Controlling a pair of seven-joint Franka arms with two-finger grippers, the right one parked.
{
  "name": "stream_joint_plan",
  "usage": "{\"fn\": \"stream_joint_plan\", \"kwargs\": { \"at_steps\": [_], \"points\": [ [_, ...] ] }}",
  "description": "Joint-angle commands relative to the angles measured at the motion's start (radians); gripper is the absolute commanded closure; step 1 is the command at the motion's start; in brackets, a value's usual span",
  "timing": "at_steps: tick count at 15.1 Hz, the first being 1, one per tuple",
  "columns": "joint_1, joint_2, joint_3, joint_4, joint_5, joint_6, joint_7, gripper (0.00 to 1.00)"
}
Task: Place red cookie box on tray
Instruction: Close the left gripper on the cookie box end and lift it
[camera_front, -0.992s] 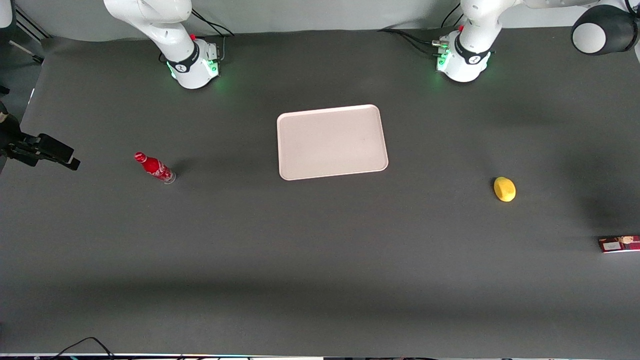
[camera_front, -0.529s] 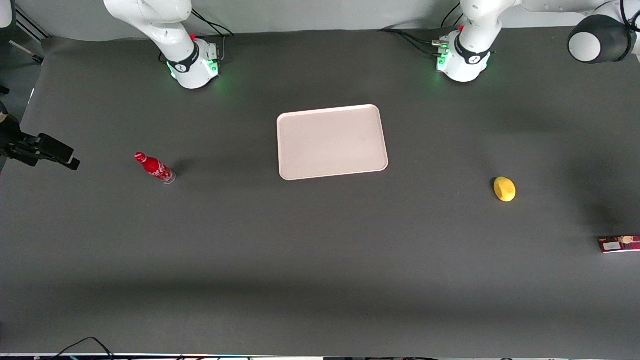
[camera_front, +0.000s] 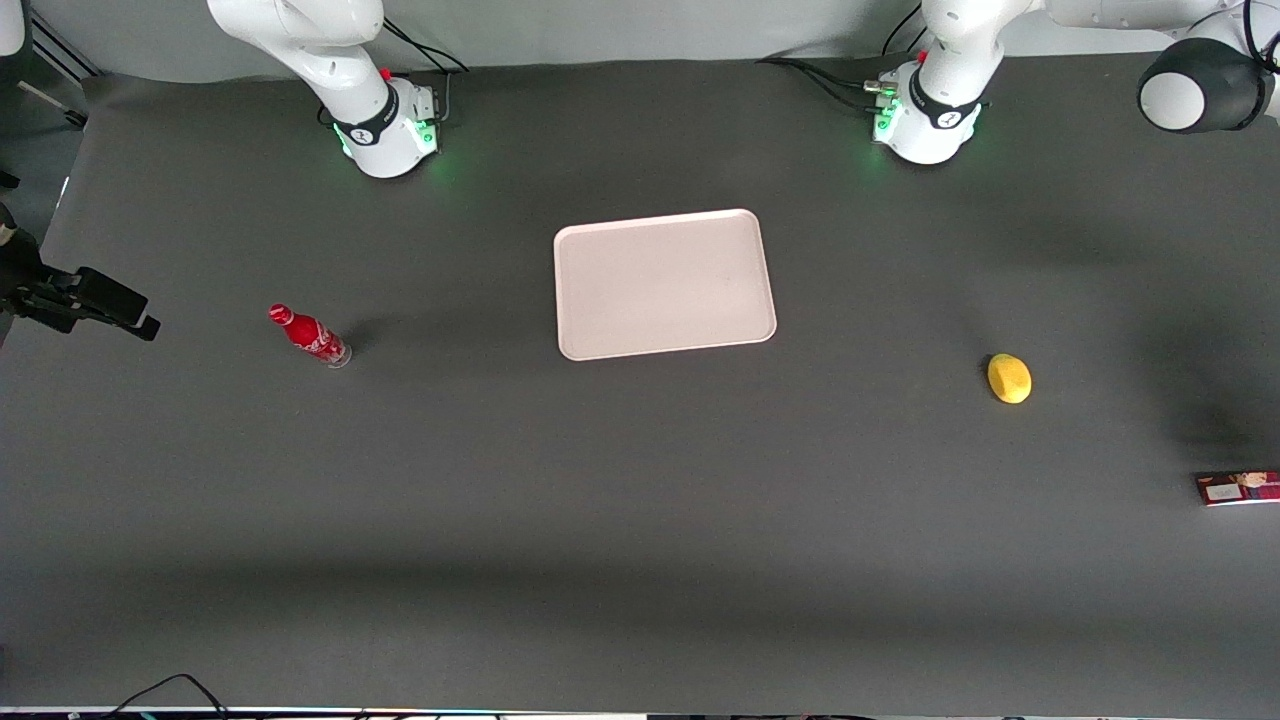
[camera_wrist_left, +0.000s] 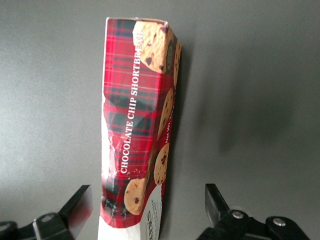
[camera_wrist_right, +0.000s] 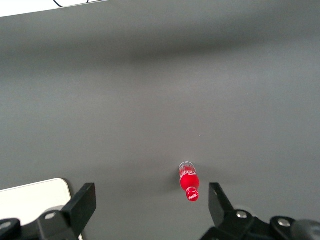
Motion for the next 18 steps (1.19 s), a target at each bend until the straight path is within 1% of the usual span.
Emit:
{"fn": "stream_joint_plan", "kwargs": {
  "at_steps": [1, 7, 8, 9, 10, 11, 14, 16, 17, 18],
  "points": [
    [0.019, 0.035, -0.023, 0.034, -0.017, 0.015, 0.027, 0.00],
    [0.019, 0.066, -0.031, 0.032, -0.017, 0.066, 0.027, 0.00],
    [0.019, 0.068, -0.034, 0.032, -0.017, 0.067, 0.027, 0.02],
    [0.019, 0.071, -0.034, 0.034, -0.018, 0.067, 0.027, 0.05],
    [0.019, 0.072, -0.035, 0.032, -0.018, 0.067, 0.027, 0.13],
    [0.019, 0.074, -0.035, 0.032, -0.018, 0.069, 0.027, 0.25],
    [0.018, 0.075, -0.035, 0.034, -0.017, 0.089, 0.027, 0.69],
    [0.016, 0.075, -0.035, 0.034, -0.017, 0.089, 0.026, 0.94],
    [0.016, 0.075, -0.035, 0.034, -0.017, 0.089, 0.026, 1.00],
    [0.015, 0.075, -0.035, 0.034, -0.015, 0.089, 0.027, 1.00]
  ]
}}
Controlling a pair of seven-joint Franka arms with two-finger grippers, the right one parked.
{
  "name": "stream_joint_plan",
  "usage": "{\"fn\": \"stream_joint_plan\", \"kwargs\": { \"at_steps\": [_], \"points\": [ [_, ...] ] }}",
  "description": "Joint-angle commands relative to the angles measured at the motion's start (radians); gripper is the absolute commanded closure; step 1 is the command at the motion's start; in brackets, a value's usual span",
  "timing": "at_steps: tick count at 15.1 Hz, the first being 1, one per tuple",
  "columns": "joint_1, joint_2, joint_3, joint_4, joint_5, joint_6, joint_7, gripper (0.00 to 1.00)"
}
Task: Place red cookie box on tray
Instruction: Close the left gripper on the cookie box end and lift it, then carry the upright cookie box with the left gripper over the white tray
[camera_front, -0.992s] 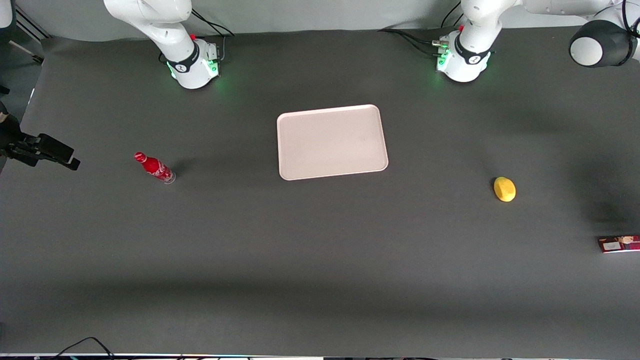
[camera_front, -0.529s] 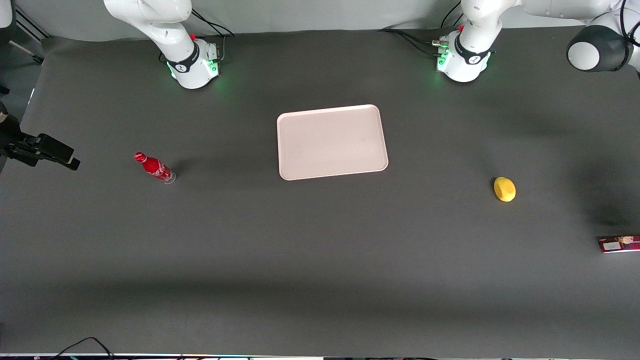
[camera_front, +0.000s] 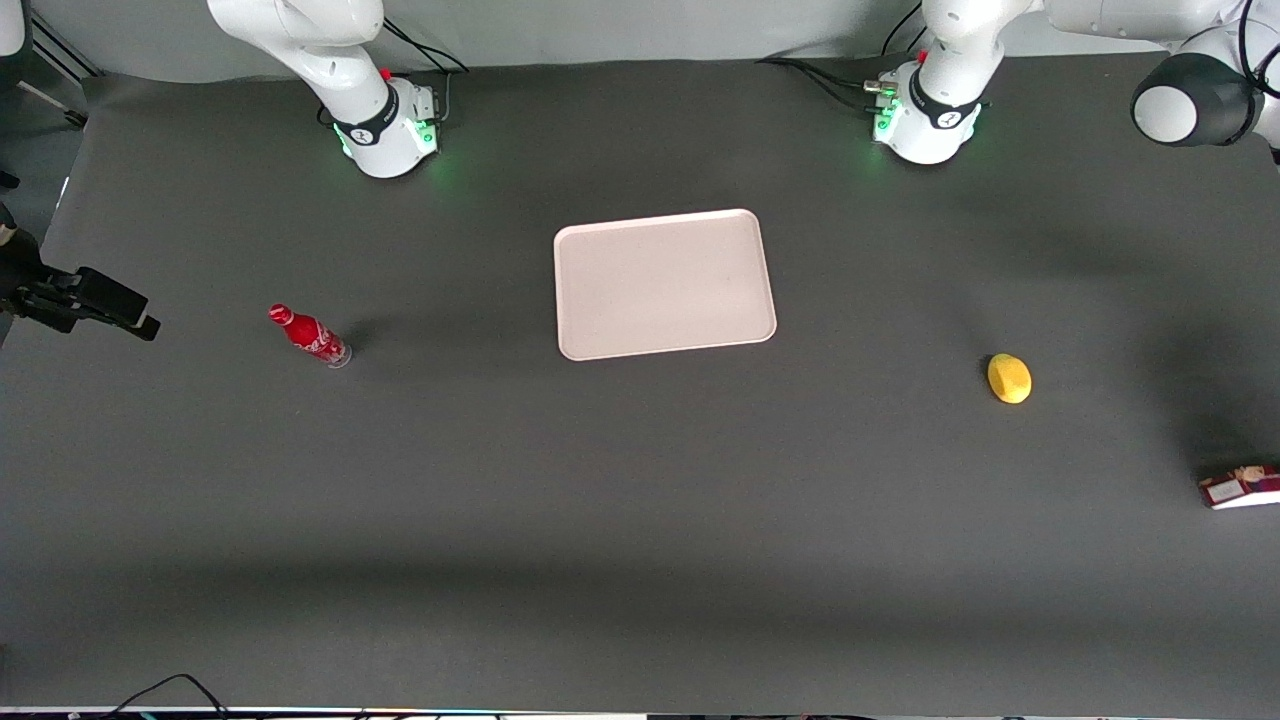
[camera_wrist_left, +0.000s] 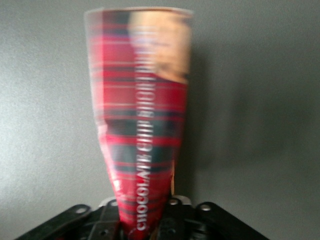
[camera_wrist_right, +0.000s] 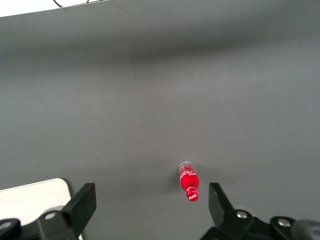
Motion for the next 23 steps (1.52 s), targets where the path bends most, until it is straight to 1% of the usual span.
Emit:
{"fn": "stream_joint_plan", "kwargs": {
  "at_steps": [1, 5, 7, 11, 14, 17, 19, 20, 23],
  "points": [
    [0.005, 0.019, -0.006, 0.034, -0.015, 0.001, 0.026, 1.00],
    [-0.001, -0.010, -0.006, 0.038, -0.015, -0.034, 0.021, 1.00],
    [0.000, -0.036, -0.008, 0.038, -0.016, -0.079, 0.018, 1.00],
    [-0.007, -0.146, -0.006, 0.038, -0.016, -0.194, 0.011, 1.00],
    [-0.010, -0.235, -0.005, 0.037, -0.011, -0.315, 0.001, 1.00],
    [-0.024, -0.340, 0.000, 0.029, 0.016, -0.407, -0.028, 1.00],
    [-0.026, -0.398, 0.000, 0.027, 0.062, -0.488, -0.077, 1.00],
    [-0.030, -0.420, -0.002, 0.027, 0.080, -0.523, -0.104, 1.00],
    [-0.078, -0.450, 0.000, 0.023, 0.094, -0.600, -0.237, 1.00]
  ]
}}
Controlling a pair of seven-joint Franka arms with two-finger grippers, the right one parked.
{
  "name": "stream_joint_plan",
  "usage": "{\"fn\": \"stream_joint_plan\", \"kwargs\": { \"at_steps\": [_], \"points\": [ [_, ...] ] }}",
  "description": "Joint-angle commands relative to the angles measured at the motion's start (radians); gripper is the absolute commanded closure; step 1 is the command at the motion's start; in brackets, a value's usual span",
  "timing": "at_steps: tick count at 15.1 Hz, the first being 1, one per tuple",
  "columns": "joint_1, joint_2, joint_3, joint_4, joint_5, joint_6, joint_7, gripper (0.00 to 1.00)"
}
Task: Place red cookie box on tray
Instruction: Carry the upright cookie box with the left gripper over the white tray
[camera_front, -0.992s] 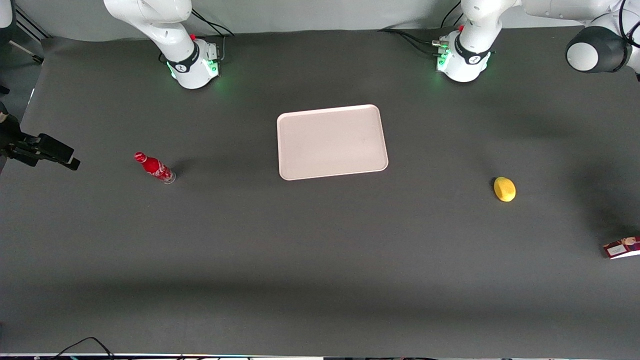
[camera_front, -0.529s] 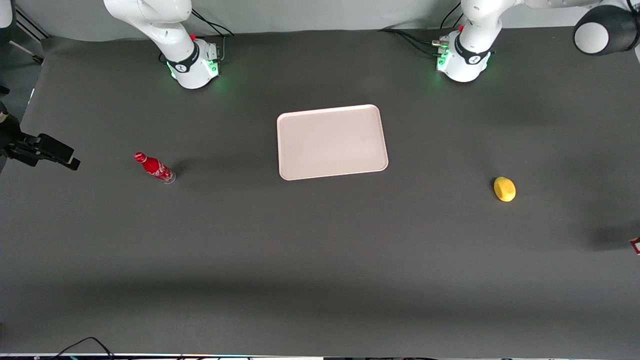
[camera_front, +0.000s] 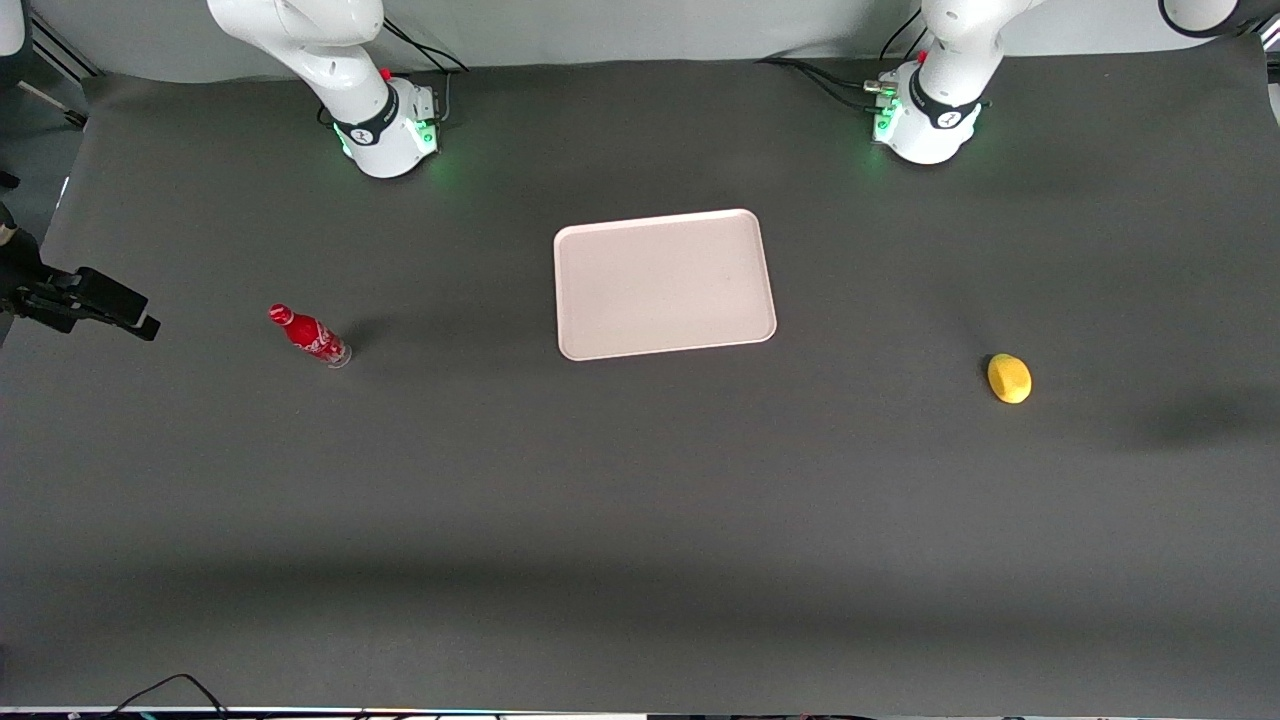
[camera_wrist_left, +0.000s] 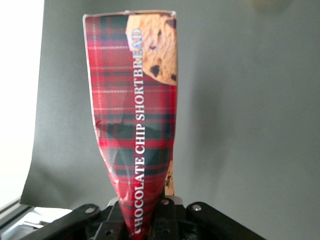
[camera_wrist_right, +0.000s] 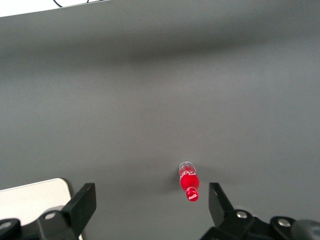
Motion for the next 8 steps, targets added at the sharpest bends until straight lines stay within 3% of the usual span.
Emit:
{"fn": "stream_joint_plan", "kwargs": {
  "at_steps": [1, 8],
  "points": [
    [-0.081, -0.069, 0.009, -0.039, 0.050, -0.082, -0.193, 1.00],
    [-0.294, -0.226, 0.008, -0.163, 0.091, -0.189, -0.753, 1.00]
  ]
}}
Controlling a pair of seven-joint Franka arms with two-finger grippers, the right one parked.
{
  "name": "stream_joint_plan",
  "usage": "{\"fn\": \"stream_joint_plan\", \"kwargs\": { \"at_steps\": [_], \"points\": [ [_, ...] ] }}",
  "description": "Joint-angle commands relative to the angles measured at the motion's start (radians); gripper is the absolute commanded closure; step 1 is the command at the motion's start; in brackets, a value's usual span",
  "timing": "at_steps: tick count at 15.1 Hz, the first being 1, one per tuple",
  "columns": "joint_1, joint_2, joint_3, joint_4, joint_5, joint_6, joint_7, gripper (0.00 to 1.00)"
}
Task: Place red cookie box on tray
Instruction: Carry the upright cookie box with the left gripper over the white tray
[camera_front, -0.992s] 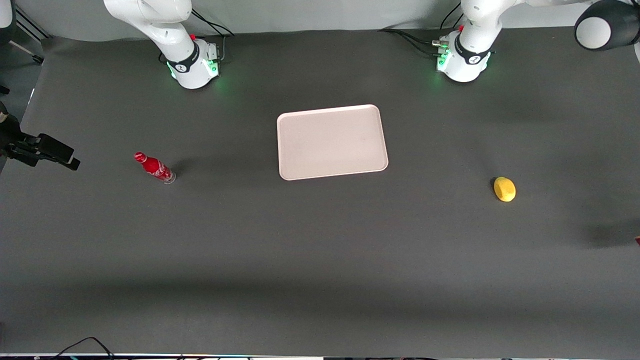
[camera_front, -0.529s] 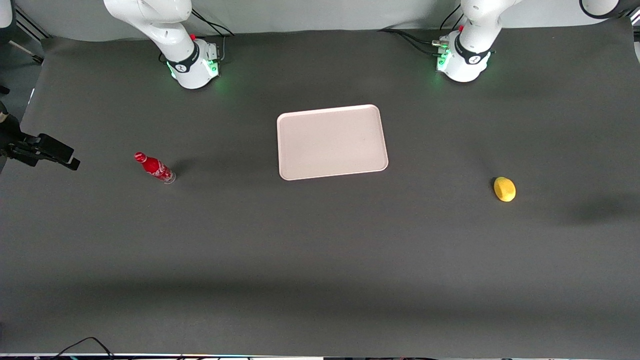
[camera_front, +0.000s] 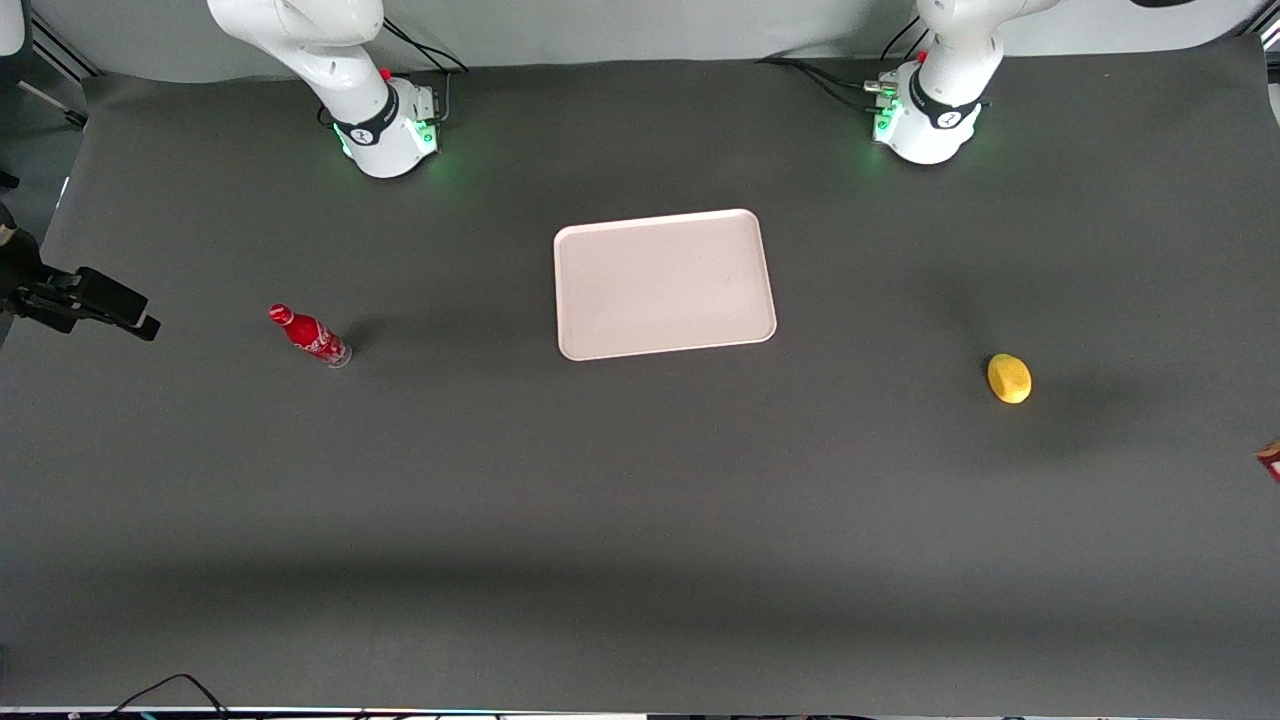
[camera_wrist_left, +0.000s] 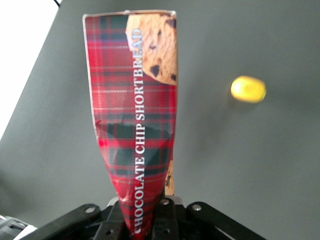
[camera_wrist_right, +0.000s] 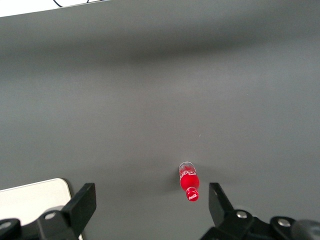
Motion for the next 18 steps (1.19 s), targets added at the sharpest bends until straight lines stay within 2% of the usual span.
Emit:
{"fn": "stream_joint_plan", "kwargs": {
  "at_steps": [1, 7, 10, 11, 16, 18],
  "points": [
    [-0.122, -0.130, 0.010, -0.128, 0.051, -0.056, -0.294, 1.00],
    [-0.353, -0.176, 0.010, -0.131, 0.053, -0.182, -0.815, 1.00],
    [-0.485, -0.181, -0.007, -0.131, 0.053, -0.225, -1.163, 1.00],
    [-0.515, -0.181, -0.031, -0.131, 0.051, -0.227, -1.289, 1.00],
    [-0.526, -0.179, -0.250, -0.189, 0.051, -0.178, -1.803, 1.00],
    [-0.524, -0.193, -0.317, -0.238, 0.053, -0.144, -1.934, 1.00]
  ]
}}
